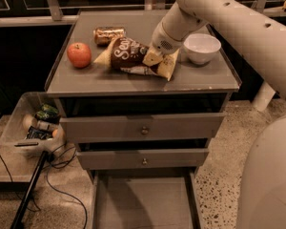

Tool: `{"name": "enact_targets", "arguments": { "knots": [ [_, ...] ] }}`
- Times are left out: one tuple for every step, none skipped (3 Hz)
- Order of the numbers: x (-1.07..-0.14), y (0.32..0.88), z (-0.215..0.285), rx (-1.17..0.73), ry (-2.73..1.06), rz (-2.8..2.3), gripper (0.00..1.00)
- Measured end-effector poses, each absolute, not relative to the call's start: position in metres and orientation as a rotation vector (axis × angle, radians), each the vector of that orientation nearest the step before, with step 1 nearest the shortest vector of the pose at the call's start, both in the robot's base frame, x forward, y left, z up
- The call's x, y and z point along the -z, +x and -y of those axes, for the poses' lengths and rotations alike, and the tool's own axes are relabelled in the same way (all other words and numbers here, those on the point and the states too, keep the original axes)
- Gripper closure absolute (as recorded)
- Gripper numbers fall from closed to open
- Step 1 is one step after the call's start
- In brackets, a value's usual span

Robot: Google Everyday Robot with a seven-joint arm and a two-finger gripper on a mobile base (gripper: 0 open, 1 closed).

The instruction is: Place brown chip bag into bottom drawer

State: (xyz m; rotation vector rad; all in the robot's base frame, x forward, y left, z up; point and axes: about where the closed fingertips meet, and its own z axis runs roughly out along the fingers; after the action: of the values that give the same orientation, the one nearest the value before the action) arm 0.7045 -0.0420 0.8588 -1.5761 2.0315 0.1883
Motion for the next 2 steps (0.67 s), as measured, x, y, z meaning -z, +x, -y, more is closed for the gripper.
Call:
{"name": "enact_targets", "arguments": {
  "knots": [
    [-0.860, 0.703, 0.043, -0.187, -1.579, -2.033, 1.00],
    [-0.881, 0.685, 0.063, -0.179, -1.567, -2.009, 1.00]
  ]
}}
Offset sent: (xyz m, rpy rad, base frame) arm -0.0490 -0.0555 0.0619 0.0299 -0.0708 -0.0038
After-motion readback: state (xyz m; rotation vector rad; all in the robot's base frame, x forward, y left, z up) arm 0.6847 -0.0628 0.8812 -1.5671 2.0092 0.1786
